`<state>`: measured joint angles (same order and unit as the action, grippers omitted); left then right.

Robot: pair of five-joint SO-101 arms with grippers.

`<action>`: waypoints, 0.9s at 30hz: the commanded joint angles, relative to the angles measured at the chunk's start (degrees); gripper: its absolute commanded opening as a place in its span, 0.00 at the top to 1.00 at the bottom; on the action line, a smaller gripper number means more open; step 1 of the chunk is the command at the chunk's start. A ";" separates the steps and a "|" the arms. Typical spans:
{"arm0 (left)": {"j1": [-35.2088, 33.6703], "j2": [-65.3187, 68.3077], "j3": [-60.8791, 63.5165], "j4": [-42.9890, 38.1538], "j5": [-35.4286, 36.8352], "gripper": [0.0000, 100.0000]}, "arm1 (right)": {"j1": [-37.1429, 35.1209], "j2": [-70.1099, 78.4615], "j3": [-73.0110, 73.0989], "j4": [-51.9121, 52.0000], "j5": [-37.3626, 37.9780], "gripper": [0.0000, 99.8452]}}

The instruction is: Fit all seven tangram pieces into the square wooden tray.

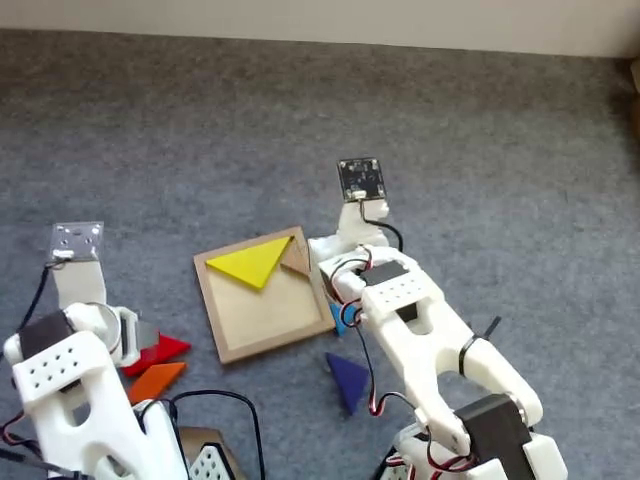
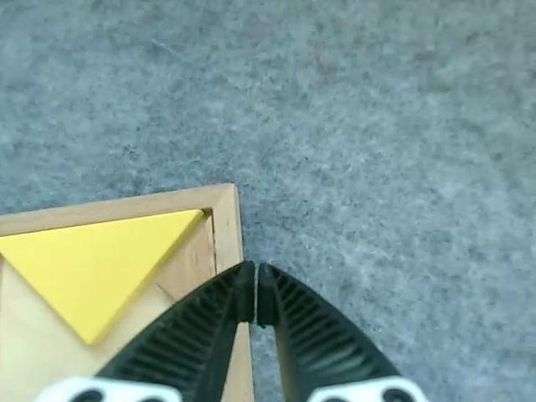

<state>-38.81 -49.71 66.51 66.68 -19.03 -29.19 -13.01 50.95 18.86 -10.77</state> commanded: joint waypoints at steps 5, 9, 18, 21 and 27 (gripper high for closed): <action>-0.75 -0.57 7.96 -10.02 -0.79 0.70 | 0.57 -2.59 -0.66 -0.92 0.70 0.97; -0.40 -0.57 7.87 -10.11 -0.62 0.70 | 0.48 -2.59 -0.66 -0.92 0.70 0.97; 5.58 -0.57 7.43 -10.02 -0.44 0.73 | 0.48 -2.59 -0.66 -0.84 0.70 0.97; 5.23 -1.19 6.46 -9.93 2.73 0.73 | 0.48 -2.59 -0.40 -0.75 0.70 0.97; -3.74 -1.10 -5.49 -6.51 10.81 0.73 | 0.48 -2.59 -0.31 -0.66 0.70 0.97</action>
<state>-36.97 -50.07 70.20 57.19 -12.26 -29.19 -13.01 50.95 18.86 -10.77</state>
